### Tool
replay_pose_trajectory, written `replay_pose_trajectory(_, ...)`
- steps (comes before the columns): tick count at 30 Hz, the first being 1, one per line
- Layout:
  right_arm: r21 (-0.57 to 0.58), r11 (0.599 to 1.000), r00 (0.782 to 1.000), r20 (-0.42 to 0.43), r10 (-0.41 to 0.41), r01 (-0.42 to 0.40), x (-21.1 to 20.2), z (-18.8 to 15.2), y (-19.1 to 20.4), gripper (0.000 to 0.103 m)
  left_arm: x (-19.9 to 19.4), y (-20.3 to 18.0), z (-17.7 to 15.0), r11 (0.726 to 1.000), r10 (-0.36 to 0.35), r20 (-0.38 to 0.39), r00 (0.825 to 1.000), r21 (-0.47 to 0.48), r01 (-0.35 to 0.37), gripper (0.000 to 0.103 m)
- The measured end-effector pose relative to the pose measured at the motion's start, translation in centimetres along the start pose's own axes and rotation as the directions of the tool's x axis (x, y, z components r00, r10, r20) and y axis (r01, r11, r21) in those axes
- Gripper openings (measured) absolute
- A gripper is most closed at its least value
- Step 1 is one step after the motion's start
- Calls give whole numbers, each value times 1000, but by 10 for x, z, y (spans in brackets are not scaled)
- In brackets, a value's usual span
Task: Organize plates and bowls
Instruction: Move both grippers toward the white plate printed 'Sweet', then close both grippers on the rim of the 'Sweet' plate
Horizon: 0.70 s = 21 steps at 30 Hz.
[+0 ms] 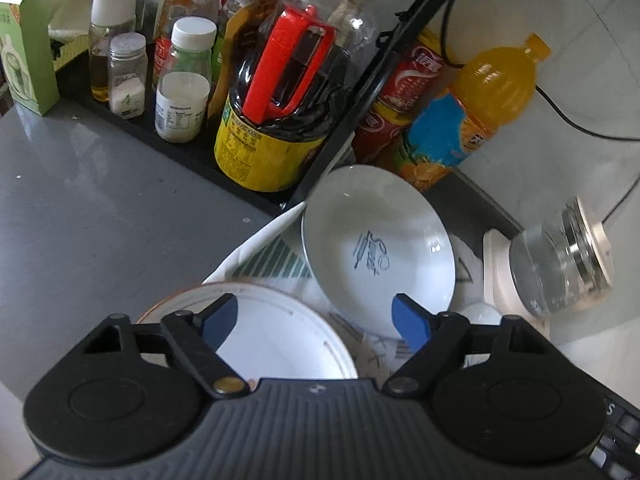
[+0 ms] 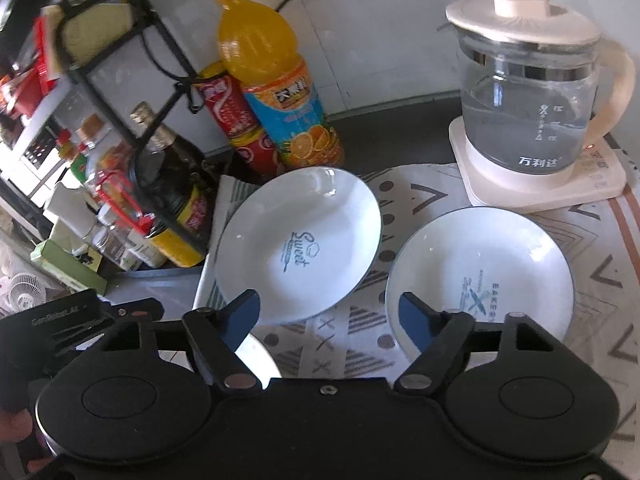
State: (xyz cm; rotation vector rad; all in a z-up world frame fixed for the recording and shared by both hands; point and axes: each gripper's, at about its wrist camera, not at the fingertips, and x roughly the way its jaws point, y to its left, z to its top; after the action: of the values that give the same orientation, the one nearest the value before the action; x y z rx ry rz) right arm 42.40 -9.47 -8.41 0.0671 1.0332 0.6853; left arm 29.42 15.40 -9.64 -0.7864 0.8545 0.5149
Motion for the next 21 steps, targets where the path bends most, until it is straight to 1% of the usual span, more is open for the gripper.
replay_pose_trajectory(2,12,1000,1000,-17,3,-3,11,8,-7,65,10,0,4,1000,-8,-8,1000,-19,7,74)
replay_pose_trajectory(3,18,1000,1000,-24,1,-1,16,11,-10,65,16,1,6,999,-11,-12,1000,-30,10,69)
replay_pose_trajectory(4,23,1000,1000,-29,5,-4,21,15,-12,65,21,2,8,999,-12,-16,1000,-39,12,67)
replay_pose_trajectory(6,26,1000,999,-35,17,-17,30,22,-16,60,32,3,11,998,-15,-26,1000,-58,13,60)
replay_pose_trajectory(8,30,999,999,-50,18,-16,43,29,-20,51,42,5,14,997,-18,-30,999,-73,16,55)
replay_pose_trajectory(10,36,999,998,-61,18,-16,55,36,-24,44,53,5,17,997,-16,-31,999,-82,13,52)
replay_pose_trajectory(11,34,999,998,-62,18,-15,61,39,-26,42,58,5,18,996,-13,-34,999,-86,10,48)
replay_pose_trajectory(12,34,999,998,-68,15,-12,68,42,-28,40,64,6,20,996,-11,-39,999,-94,7,44)
replay_pose_trajectory(14,31,999,998,-70,6,-4,80,46,-32,36,73,7,22,994,-16,-44,999,-108,11,40)
replay_pose_trajectory(17,30,1000,997,-80,10,-8,98,53,-38,32,85,8,25,993,-5,-45,999,-121,-1,36)
replay_pose_trajectory(19,33,999,995,-98,-3,7,110,57,-43,30,93,10,27,992,-2,-51,999,-128,-4,33)
replay_pose_trajectory(21,36,999,994,-107,5,-1,119,60,-47,28,99,11,27,991,-3,-54,999,-131,-4,29)
